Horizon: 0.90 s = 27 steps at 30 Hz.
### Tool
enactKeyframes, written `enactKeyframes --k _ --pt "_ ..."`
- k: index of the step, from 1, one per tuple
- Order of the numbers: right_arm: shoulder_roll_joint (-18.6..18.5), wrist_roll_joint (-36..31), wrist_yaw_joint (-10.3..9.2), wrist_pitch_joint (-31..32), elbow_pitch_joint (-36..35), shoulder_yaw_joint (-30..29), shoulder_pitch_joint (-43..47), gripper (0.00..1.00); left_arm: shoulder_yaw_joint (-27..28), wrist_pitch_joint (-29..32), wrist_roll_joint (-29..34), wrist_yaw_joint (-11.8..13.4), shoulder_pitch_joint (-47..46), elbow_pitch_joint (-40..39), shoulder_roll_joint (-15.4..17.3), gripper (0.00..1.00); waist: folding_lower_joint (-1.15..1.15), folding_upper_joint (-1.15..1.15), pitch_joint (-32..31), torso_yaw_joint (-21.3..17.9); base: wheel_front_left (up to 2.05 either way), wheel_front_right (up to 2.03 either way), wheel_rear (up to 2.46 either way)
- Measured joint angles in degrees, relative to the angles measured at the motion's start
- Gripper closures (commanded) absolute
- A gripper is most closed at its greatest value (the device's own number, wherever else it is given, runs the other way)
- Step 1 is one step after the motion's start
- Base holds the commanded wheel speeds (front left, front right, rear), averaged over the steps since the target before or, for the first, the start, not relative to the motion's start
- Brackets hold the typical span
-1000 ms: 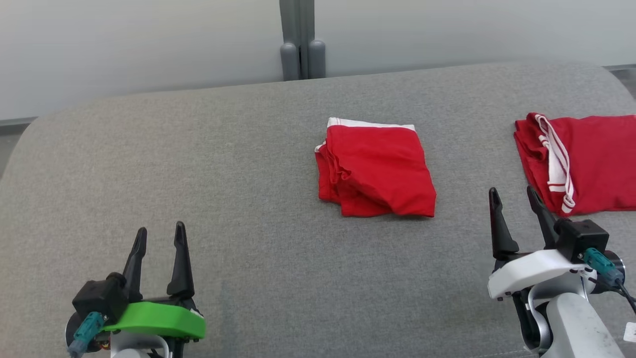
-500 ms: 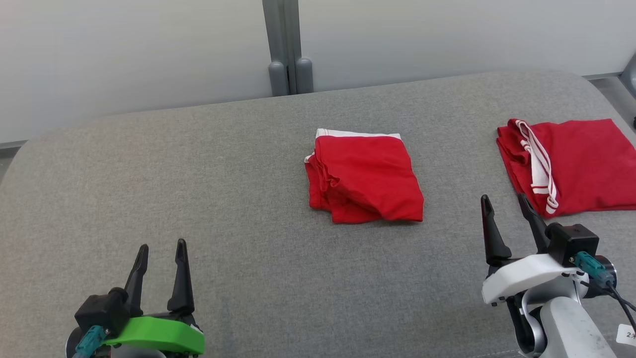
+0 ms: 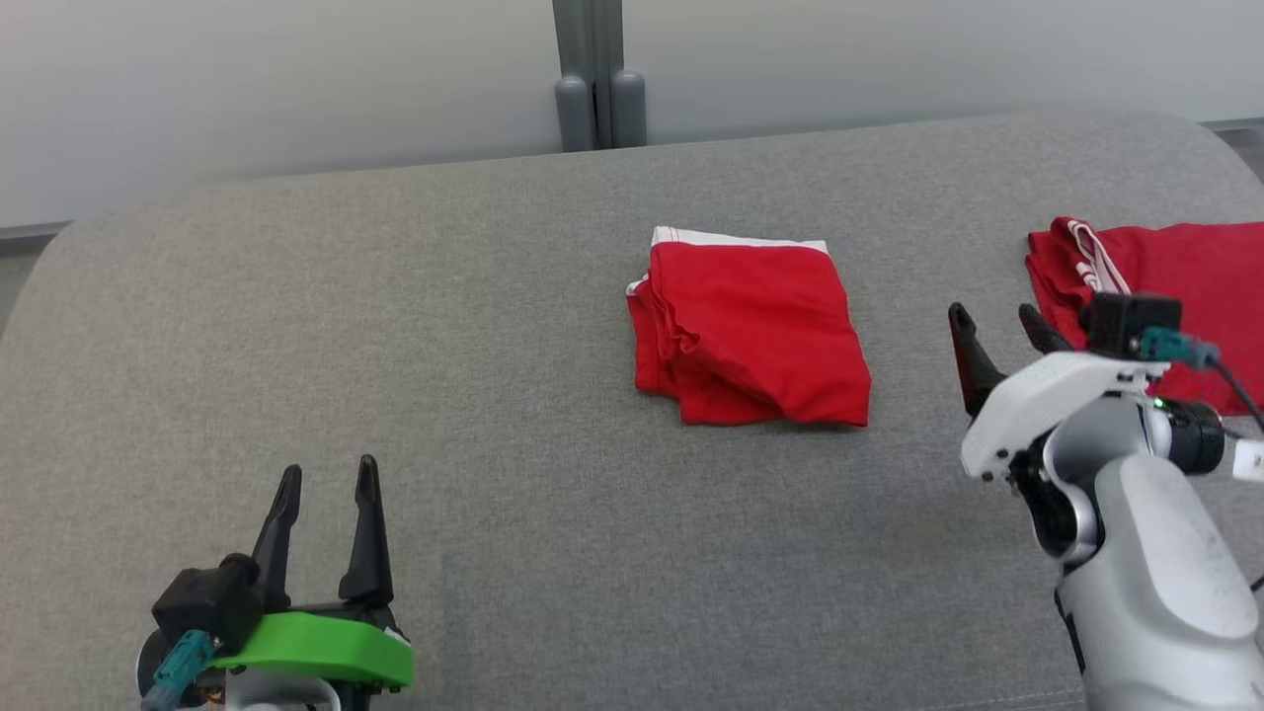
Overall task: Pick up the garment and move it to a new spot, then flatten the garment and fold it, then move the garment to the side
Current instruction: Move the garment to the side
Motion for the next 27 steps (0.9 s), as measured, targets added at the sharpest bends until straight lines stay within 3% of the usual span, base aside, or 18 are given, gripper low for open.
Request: enactKeyframes --k 2,8,18,21,27 --pt "0.1 1.2 0.00 6.0 1.8 -0.9 -3.7 0.00 -0.7 0.0 -0.3 0.0 -0.9 -0.2 0.0 0.00 0.00 0.00 0.9 0.6 0.00 0.00 0.00" --pt "-0.8 1.8 -0.01 15.4 7.1 -2.3 -11.1 0.00 -2.4 0.0 -1.9 0.0 -3.6 -0.5 0.0 0.00 0.00 0.00 3.5 3.7 0.00 0.00 0.00" --pt "-0.1 -2.2 -0.01 16.8 15.2 -8.2 -15.6 0.00 -4.1 0.0 -2.6 0.0 -5.6 -1.1 0.0 0.00 0.00 0.00 8.7 9.0 0.00 0.00 0.00" --pt "-0.6 -5.2 0.00 16.3 17.0 -8.2 -16.1 0.00 -4.7 0.0 -3.0 0.0 -6.6 -1.4 0.0 0.00 0.00 0.00 10.3 10.2 0.00 0.00 0.00" --pt "0.1 -4.7 -0.01 17.7 20.8 -9.0 -17.5 0.00 -5.7 0.0 -3.4 0.3 -7.8 -1.7 0.0 0.00 0.00 0.00 13.0 12.2 0.00 0.00 0.00"
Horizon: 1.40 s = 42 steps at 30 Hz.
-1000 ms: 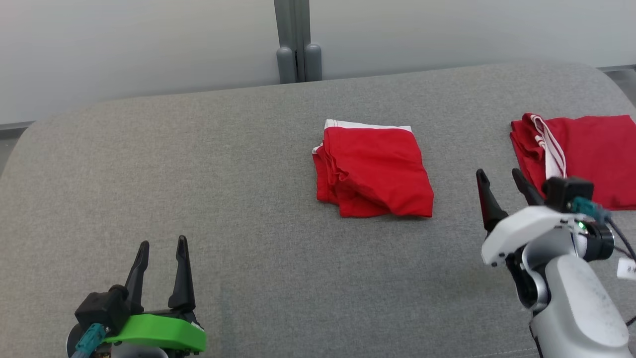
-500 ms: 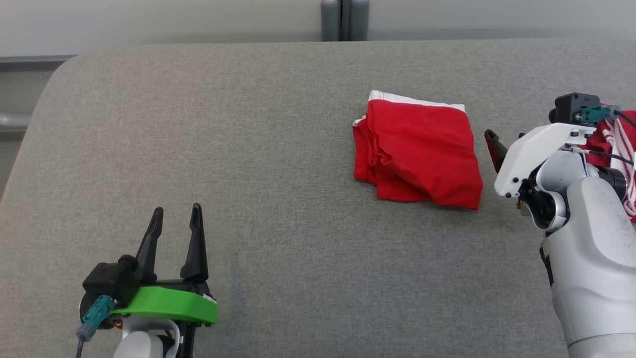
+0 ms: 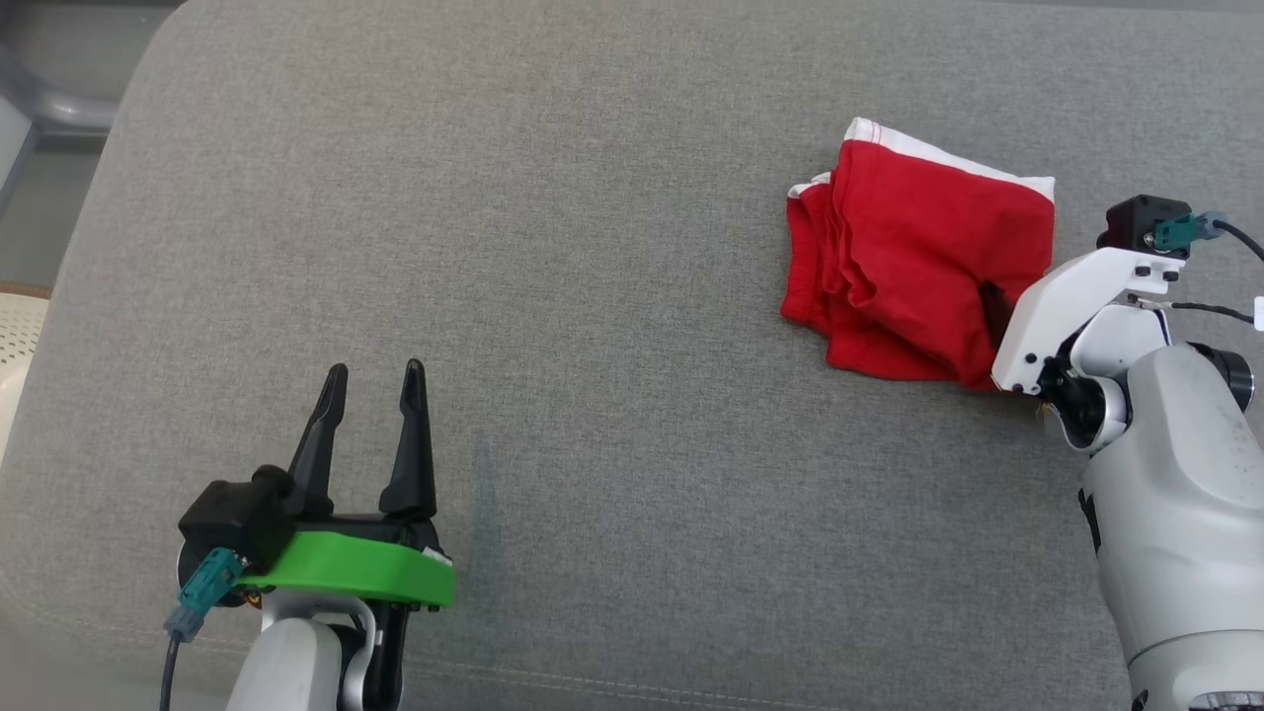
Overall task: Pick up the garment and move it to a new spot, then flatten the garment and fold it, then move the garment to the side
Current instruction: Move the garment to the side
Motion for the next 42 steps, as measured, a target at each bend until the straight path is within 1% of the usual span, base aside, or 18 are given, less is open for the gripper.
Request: enactKeyframes --k 1,3,4,8,12,14,16,19,22,26,28,31,35,42 --pt "-0.2 -0.2 -0.01 0.2 0.4 0.3 -0.2 0.00 -0.2 0.0 0.0 0.0 -0.1 0.0 0.0 0.00 0.00 0.00 0.3 0.3 0.00 0.00 0.00" --pt "-0.6 -0.3 -0.09 1.0 0.9 1.5 -0.4 0.61 -0.5 0.0 -0.1 0.0 -0.2 0.1 0.0 0.00 0.00 0.00 0.8 0.7 0.00 0.00 0.00" --pt "-0.8 -0.3 -0.18 1.2 1.0 2.3 -0.7 1.00 -0.5 0.0 -0.1 0.1 -0.2 0.1 0.0 0.00 0.00 0.00 1.0 0.9 0.00 0.00 0.00" --pt "-2.3 -0.5 -0.07 2.5 0.6 8.2 -1.4 1.00 -0.5 0.0 -0.2 0.3 -0.7 -0.1 0.0 0.00 0.00 0.00 1.2 0.6 0.00 0.00 0.00" --pt "-6.1 -1.0 0.09 4.5 -1.5 16.5 -2.4 1.00 -0.2 0.0 -0.4 0.3 -0.8 -0.5 0.0 0.00 0.00 0.00 0.8 -0.3 0.00 0.00 0.00" --pt "-8.4 -1.0 0.09 5.8 -3.2 20.6 -3.2 1.00 -0.1 0.0 -0.4 0.3 -0.7 -0.7 0.0 0.00 0.00 0.00 0.5 -1.0 0.00 0.00 0.00" --pt "-11.7 0.1 0.08 7.1 -6.0 24.3 -4.6 1.00 -0.1 0.0 -0.4 0.3 -0.5 -1.0 0.0 0.00 0.00 0.00 0.2 -2.0 0.00 0.00 0.00" --pt "-16.5 2.0 0.07 8.2 -10.9 28.6 -6.7 1.00 -0.4 0.0 -0.7 0.3 -0.4 -1.3 0.0 0.00 0.00 0.00 -0.3 -3.5 0.00 0.00 0.00" --pt "-20.5 4.6 0.07 10.0 -15.1 32.2 -6.9 1.00 -0.7 0.0 -0.7 0.3 -0.3 -1.4 0.0 0.00 0.00 0.00 -0.7 -5.2 0.00 0.00 0.00" --pt "-25.4 7.1 0.07 12.1 -18.9 34.2 -6.9 1.00 -0.8 0.0 -0.5 0.2 -0.3 -1.9 0.0 0.00 0.00 0.00 -1.0 -8.0 0.00 0.00 0.00" --pt "-27.0 7.9 0.07 12.4 -20.3 34.4 -6.9 1.00 -0.6 0.0 -0.1 0.2 -0.3 -2.1 0.0 0.00 0.00 0.00 -1.0 -9.4 0.00 0.00 0.00" --pt "-28.9 8.9 0.07 12.6 -21.7 34.5 -6.9 1.00 -0.4 0.0 0.7 0.0 -0.6 -2.4 0.0 0.00 0.00 0.00 -0.8 -11.5 0.00 0.00 0.00" --pt "-32.2 8.7 0.07 11.9 -22.5 35.0 -6.9 1.00 0.4 0.0 1.5 -0.2 -1.6 -2.7 0.0 0.00 0.00 0.00 0.3 -14.0 0.00 0.00 0.00" --pt "-35.6 7.3 0.07 8.8 -22.0 33.5 -7.9 1.00 1.5 0.0 4.2 -0.4 -3.7 -5.2 0.0 0.00 0.00 0.00 4.1 -16.1 0.00 0.00 0.00"
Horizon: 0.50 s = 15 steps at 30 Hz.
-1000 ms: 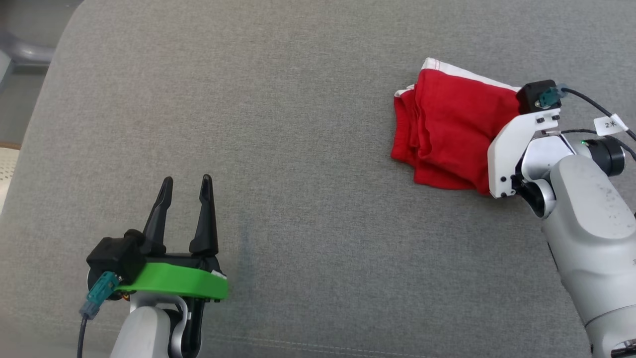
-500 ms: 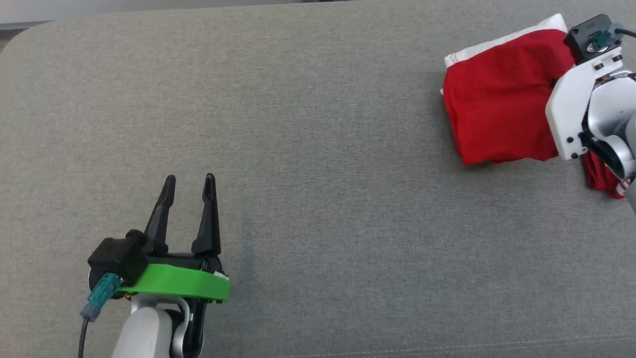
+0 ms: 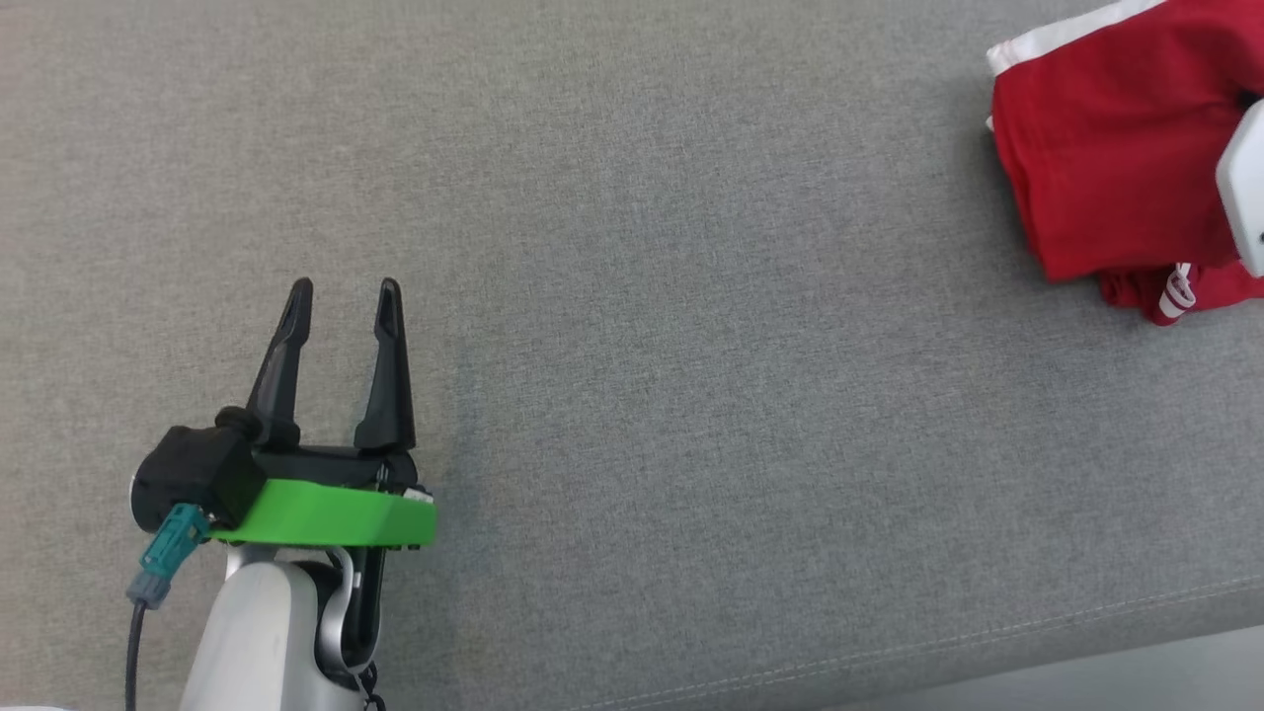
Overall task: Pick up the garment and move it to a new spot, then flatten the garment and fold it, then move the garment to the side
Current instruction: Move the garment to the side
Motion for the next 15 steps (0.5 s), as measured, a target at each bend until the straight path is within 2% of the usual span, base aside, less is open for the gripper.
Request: enactKeyframes --k 9,15 --pt "-4.9 -4.0 0.00 -4.1 5.2 -3.2 -0.3 1.00 -0.2 0.0 1.2 -0.2 -1.4 -4.3 1.2 0.00 0.00 0.00 5.6 -0.5 0.00 0.00 0.00" --pt "-6.7 -7.7 0.01 -8.8 8.6 -5.3 -0.3 1.00 -0.3 0.0 1.1 -0.2 -1.7 -5.2 2.1 0.00 0.00 0.00 8.5 0.4 0.00 0.00 0.00"
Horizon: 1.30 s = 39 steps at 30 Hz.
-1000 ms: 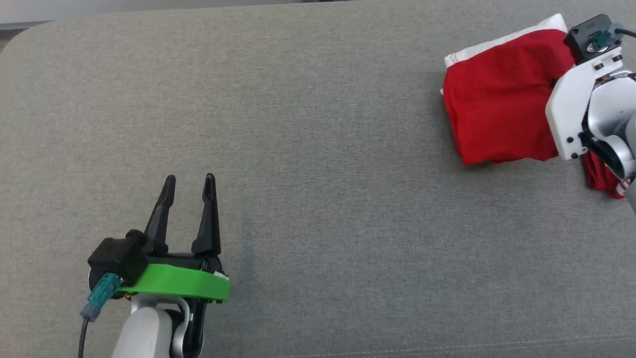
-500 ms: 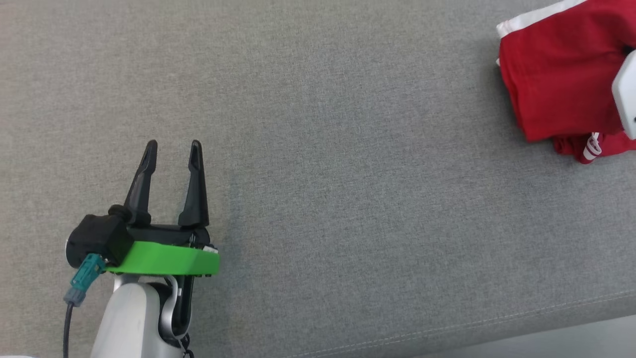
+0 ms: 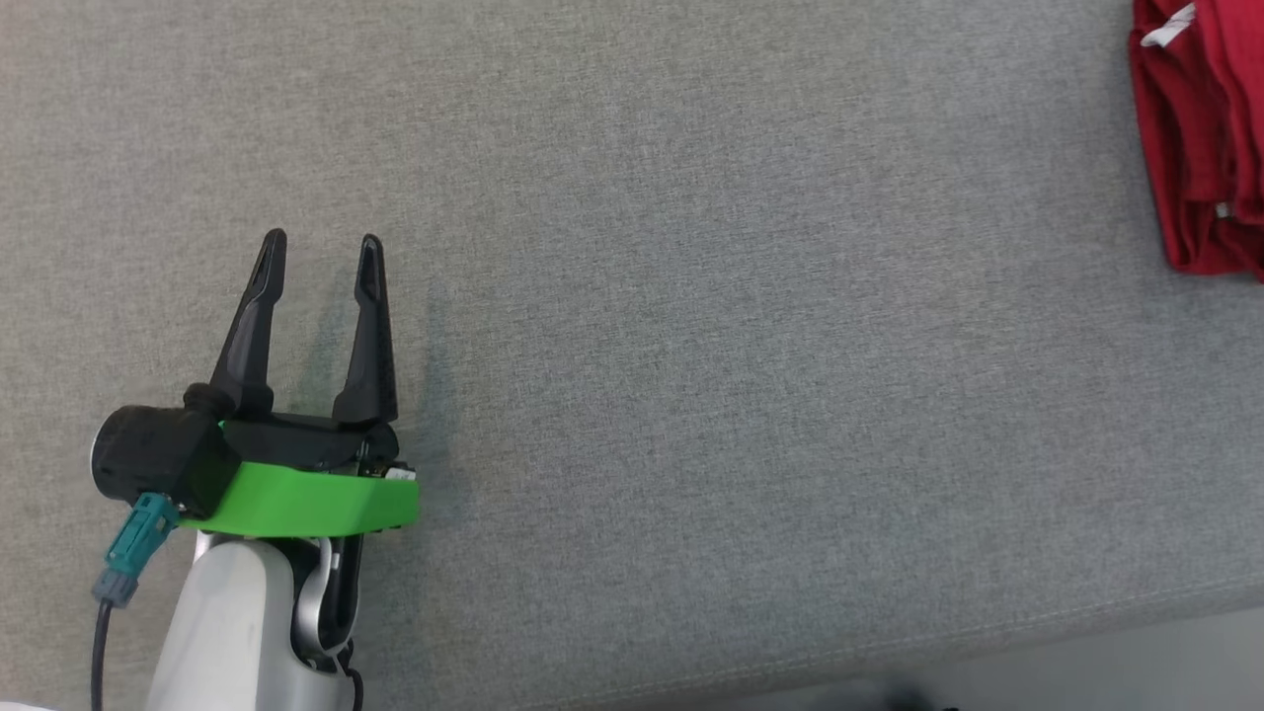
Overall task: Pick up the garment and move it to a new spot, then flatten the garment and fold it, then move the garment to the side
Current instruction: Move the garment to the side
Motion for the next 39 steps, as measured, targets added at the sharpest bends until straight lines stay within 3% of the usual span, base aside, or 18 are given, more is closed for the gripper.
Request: enactKeyframes --k 3,4,5,6,15,25,32,39 --pt "-0.4 -2.2 0.00 -1.5 1.8 -1.3 0.1 1.00 -0.2 0.0 0.0 0.0 -0.1 -0.2 0.4 0.00 0.00 0.00 0.8 0.7 0.00 0.00 0.00" --pt "-0.6 -3.0 0.00 -2.4 2.3 -1.7 0.1 0.88 -0.2 0.0 0.0 0.0 -0.2 -0.2 0.4 0.00 0.00 0.00 1.0 1.0 0.00 0.00 0.00" --pt "-0.7 -3.8 0.00 -2.9 2.7 -2.2 0.1 0.18 -0.4 0.0 0.0 0.0 -0.2 -0.2 0.4 0.00 0.00 0.00 1.1 1.4 0.00 0.00 0.00" --pt "-0.4 -4.4 0.00 -3.0 3.4 -3.3 0.1 0.00 -0.4 0.0 0.0 0.0 -0.3 -0.2 0.4 0.00 0.00 0.00 1.2 1.6 0.00 0.00 0.00" --pt "7.2 -8.6 -0.01 -5.6 3.1 -14.6 3.5 0.00 0.0 0.0 -0.1 0.0 0.8 1.7 0.1 0.00 0.00 0.00 -1.9 2.1 0.00 0.00 0.00" --pt "22.6 -5.2 -0.01 -14.6 -13.4 -26.3 17.1 0.00 0.7 0.0 -0.6 0.0 4.4 5.3 -0.8 0.00 0.00 0.00 -10.3 1.7 0.00 0.00 0.00" --pt "34.3 -4.0 -0.01 -23.0 -22.6 -25.4 27.0 0.00 3.1 0.0 -0.3 0.0 7.6 7.1 -1.4 0.00 -0.01 0.00 -16.0 1.7 0.00 0.00 0.00" --pt "40.7 -3.8 -0.02 -31.1 -17.8 -20.9 33.0 0.00 4.3 0.0 0.4 0.0 9.6 9.7 -1.8 0.00 -0.01 0.00 -20.9 2.3 0.00 0.00 0.00"
